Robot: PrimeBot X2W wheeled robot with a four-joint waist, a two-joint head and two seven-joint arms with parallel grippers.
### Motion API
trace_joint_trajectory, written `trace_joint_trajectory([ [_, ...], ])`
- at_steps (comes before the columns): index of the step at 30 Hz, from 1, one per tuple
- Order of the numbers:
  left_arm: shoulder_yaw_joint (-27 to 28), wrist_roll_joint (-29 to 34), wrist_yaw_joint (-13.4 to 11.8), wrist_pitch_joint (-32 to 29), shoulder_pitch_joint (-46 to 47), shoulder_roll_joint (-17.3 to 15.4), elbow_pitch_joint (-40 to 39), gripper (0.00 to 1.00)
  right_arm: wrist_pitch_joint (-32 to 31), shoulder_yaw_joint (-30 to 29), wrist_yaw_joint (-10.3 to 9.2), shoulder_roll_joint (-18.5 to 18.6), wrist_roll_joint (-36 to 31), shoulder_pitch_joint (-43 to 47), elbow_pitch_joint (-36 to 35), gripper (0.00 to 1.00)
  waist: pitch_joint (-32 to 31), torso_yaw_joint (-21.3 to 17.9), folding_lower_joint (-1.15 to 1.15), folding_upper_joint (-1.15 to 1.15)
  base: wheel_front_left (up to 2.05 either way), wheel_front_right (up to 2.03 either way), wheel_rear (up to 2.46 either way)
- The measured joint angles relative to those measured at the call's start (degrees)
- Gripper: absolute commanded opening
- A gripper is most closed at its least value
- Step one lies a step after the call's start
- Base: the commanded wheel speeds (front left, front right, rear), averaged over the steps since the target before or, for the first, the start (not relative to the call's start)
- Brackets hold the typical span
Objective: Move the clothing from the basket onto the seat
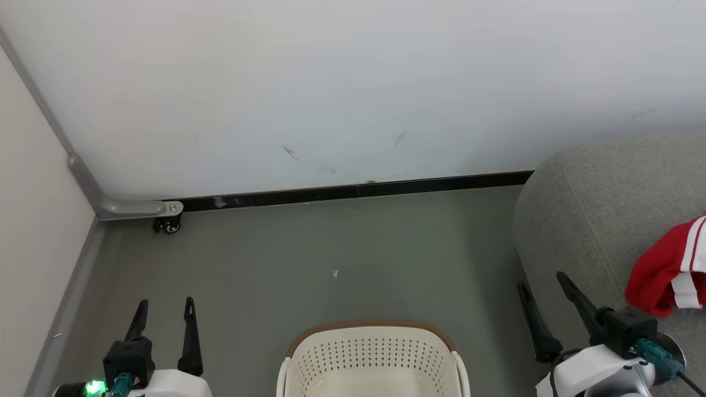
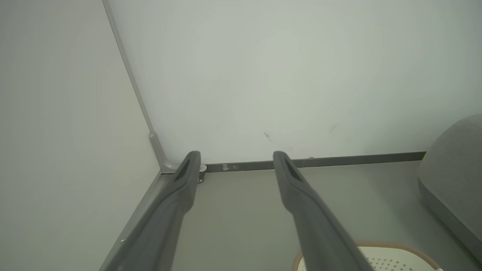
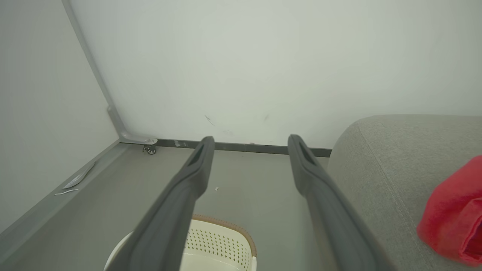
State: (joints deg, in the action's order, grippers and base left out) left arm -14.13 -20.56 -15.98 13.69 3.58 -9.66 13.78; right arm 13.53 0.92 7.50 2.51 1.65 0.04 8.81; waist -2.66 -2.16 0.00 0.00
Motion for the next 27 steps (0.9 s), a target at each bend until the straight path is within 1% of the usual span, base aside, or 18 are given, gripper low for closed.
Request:
trace_joint_trajectory([
  [11,-0.51,0.01,0.05,0.00,0.77,0.03,0.22,1.00,-0.52,-0.14,0.00,-0.04,-0.57,0.01,-0.98,1.00,0.50,0.26,0.00,0.00,0.00,0.00,0.00],
  [12,-0.51,0.01,0.07,0.01,0.78,0.03,0.24,0.00,-0.53,-0.13,0.00,-0.04,-0.57,0.02,-1.04,0.00,0.54,0.28,0.00,0.00,0.00,0.00,0.00],
  [18,-1.42,-0.23,0.08,-0.10,-2.32,2.32,3.25,0.00,-0.51,0.15,0.01,-0.90,-0.55,2.54,2.54,0.00,0.56,0.29,0.00,0.00,0.00,0.00,0.00],
  [25,0.41,-3.60,1.23,-1.64,-2.52,2.48,3.65,0.00,-0.52,0.32,0.01,-0.90,3.15,3.07,2.55,0.00,0.63,0.32,0.00,0.00,0.00,0.00,0.00],
  [27,0.94,-5.55,2.03,-2.12,-2.51,2.49,3.80,0.00,-0.60,0.37,0.01,-0.90,4.69,3.07,2.43,0.00,0.67,0.35,0.00,0.00,0.00,0.00,0.00],
])
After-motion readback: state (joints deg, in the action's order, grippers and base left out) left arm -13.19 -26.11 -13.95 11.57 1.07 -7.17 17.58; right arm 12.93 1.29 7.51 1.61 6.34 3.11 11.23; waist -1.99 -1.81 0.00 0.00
